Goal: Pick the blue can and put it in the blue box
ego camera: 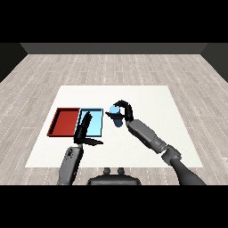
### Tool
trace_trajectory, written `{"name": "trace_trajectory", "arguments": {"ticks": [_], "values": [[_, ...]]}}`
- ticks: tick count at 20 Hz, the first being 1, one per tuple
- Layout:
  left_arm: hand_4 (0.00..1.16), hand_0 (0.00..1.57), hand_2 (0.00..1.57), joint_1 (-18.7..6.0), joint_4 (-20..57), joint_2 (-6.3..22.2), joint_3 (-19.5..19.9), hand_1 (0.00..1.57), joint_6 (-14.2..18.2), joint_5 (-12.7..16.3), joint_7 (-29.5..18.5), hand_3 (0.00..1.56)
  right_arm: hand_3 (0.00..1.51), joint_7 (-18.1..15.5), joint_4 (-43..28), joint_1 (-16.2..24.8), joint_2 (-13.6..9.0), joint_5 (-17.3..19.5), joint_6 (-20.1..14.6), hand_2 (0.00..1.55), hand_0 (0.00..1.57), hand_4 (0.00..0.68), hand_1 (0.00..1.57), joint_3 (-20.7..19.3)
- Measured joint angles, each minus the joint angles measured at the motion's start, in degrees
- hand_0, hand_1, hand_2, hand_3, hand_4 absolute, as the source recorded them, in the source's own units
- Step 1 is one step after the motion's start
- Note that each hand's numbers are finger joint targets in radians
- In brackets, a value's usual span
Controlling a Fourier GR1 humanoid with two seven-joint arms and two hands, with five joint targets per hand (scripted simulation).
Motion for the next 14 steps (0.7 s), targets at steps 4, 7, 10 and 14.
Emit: {"name": "trace_trajectory", "arguments": {"ticks": [4,7,10,14], "values": [[0.00,0.00,0.00,-0.93,1.02,-0.20,-2.12,0.00,0.88,0.84,0.19,0.00,1.40,2.83,-11.21,6.70,-6.39,2.61,-0.95,1.45,1.44,0.606,1.44,0.81],[0.00,0.00,0.00,-2.11,2.62,-0.26,-4.38,0.00,2.25,2.40,1.23,0.00,1.40,5.36,-18.73,10.42,-9.84,5.19,-2.51,1.45,1.44,0.614,1.44,1.59],[0.00,0.00,0.00,-3.28,4.19,-0.30,-6.78,0.00,3.79,3.72,1.99,0.00,1.40,7.58,-23.16,12.67,-11.15,8.23,-2.88,1.46,1.46,0.612,1.46,0.99],[0.00,0.00,0.00,-4.19,4.93,-0.31,-9.03,0.00,5.35,5.17,3.45,0.00,1.40,10.49,-27.32,15.19,-11.50,12.63,-2.32,1.46,1.47,0.614,1.47,-0.20]]}}
